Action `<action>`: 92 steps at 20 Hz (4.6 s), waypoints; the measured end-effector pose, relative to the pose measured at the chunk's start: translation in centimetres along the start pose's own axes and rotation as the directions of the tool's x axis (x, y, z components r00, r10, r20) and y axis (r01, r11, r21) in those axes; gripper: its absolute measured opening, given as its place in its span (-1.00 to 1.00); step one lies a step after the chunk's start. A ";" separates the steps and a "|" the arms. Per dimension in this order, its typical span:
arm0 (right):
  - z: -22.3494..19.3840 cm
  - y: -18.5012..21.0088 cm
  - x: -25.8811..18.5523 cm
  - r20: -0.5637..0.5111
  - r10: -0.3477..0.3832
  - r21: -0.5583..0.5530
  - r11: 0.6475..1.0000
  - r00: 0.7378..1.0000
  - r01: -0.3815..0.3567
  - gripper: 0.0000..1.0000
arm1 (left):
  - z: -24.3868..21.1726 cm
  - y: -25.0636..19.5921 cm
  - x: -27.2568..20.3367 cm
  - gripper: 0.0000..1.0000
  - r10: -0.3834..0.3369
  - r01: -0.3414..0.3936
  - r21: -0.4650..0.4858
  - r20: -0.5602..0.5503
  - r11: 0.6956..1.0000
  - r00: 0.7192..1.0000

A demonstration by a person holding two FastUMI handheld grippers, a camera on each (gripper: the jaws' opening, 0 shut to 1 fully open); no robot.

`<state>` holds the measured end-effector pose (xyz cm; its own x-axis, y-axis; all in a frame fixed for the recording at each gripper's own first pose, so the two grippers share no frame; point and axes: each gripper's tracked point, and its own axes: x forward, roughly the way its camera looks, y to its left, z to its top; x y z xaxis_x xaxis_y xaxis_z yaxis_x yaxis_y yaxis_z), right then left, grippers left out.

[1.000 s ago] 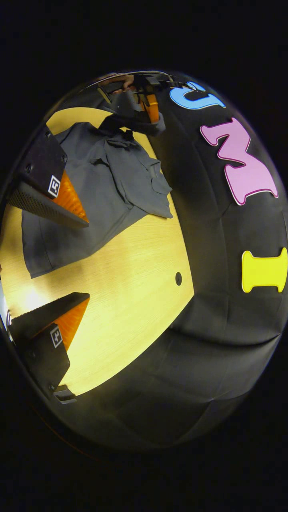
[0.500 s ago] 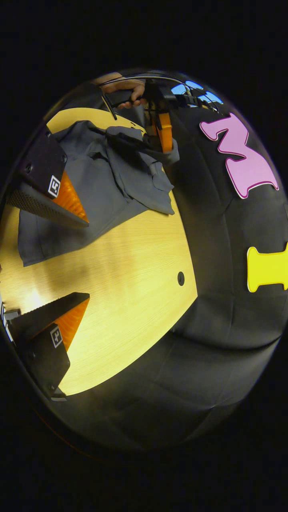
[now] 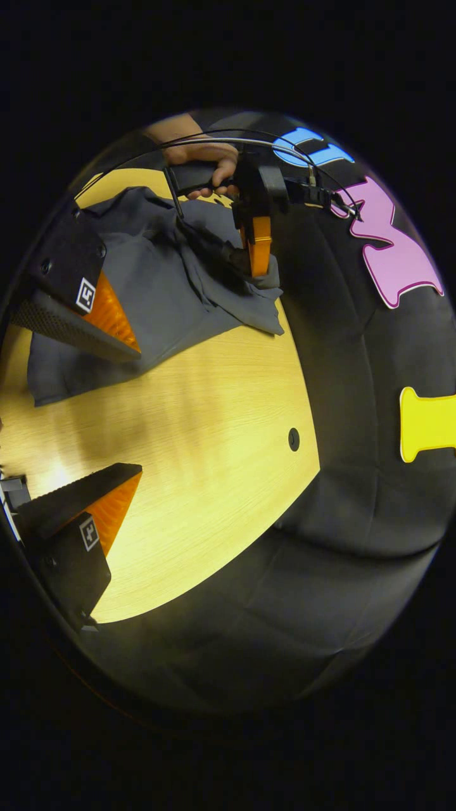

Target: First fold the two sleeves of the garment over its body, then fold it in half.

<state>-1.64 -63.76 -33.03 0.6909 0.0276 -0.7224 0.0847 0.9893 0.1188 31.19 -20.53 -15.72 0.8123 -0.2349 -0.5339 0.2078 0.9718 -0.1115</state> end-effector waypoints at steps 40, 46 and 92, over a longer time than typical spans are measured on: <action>-14.3 12.2 1.2 -0.324 0.056 -0.183 0.976 0.944 -0.120 0.97 | -29.2 20.3 -25.8 0.91 0.278 -0.326 -0.211 -0.227 0.922 0.933; -15.0 13.4 1.5 -0.316 -0.021 -0.309 0.947 0.949 -0.082 0.87 | -29.7 17.8 -23.4 0.92 0.337 -0.351 -0.016 -0.242 0.936 0.910; 8.9 23.8 3.7 0.119 0.318 -0.253 0.926 0.941 -0.281 -0.89 | -3.1 17.4 -22.2 -0.86 0.120 -0.108 -0.066 0.217 0.992 0.969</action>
<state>9.34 -41.42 -26.83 0.7623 0.3234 -0.5606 -0.2970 0.9444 0.1409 15.09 1.64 -8.39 0.9299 -0.1159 -0.3490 0.0826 0.9906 -0.1088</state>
